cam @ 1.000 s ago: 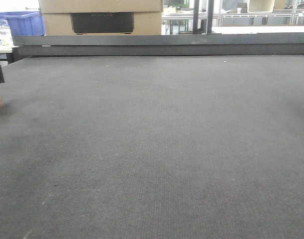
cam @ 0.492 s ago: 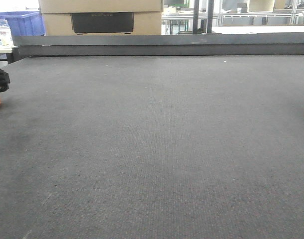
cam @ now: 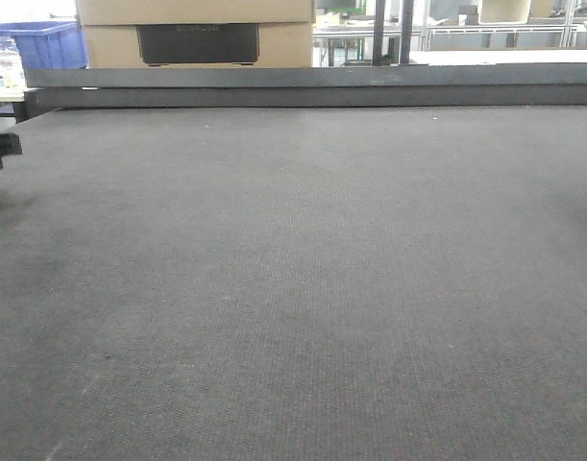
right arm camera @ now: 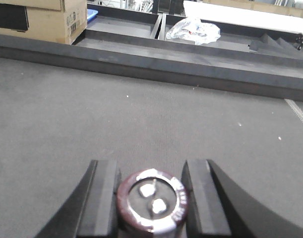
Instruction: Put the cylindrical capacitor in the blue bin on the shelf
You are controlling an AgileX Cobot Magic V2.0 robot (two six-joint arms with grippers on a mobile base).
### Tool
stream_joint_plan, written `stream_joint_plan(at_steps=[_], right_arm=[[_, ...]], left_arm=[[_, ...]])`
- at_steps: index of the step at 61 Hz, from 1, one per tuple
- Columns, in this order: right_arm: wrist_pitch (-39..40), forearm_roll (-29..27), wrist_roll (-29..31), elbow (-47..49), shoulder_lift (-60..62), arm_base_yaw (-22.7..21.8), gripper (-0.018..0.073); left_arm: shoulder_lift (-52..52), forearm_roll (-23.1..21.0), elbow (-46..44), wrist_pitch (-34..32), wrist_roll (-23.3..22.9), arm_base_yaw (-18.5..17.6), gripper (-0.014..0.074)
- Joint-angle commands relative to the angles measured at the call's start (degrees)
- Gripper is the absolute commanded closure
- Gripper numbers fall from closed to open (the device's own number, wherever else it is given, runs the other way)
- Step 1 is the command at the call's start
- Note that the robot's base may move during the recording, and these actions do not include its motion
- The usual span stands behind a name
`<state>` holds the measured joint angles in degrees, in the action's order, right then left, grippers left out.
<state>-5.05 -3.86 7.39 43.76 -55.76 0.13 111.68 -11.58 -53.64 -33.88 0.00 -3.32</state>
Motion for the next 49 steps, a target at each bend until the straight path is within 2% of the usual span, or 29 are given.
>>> stream_joint_plan(at_steps=[1,9,18,27,37,49], right_arm=[[-1.0,0.3,-0.1,0.1,0.4,0.0,0.0721],[-6.8,0.3,-0.1,0.2,0.4,0.0,0.0721],[-11.3,0.2,-0.1,0.2,0.4,0.0,0.0721],[-14.9,-2.9,-0.1,0.2,0.4,0.0,0.0721],[-20.1,-5.0,-0.1,0.2,1.7,0.0,0.0721],[-25.0,-5.0,-0.1,0.1,7.7,0.0,0.0721]], left_arm=[[-4.3,0.3,-0.3,1.7,0.0,0.3,0.0707],[-12.4,2.3,-0.7,11.9,0.0,0.1,0.0707],[-22.1,8.0,-3.3,28.8,0.0,-0.4,0.0707],[-30.2,10.8,-6.2,46.2,0.0,-1.4,0.0707],[-38.8,13.1,-6.5,58.1,0.0,-3.3,0.0707],[-48.0,13.1,-6.5,70.8,0.0,-3.7,0.0707]])
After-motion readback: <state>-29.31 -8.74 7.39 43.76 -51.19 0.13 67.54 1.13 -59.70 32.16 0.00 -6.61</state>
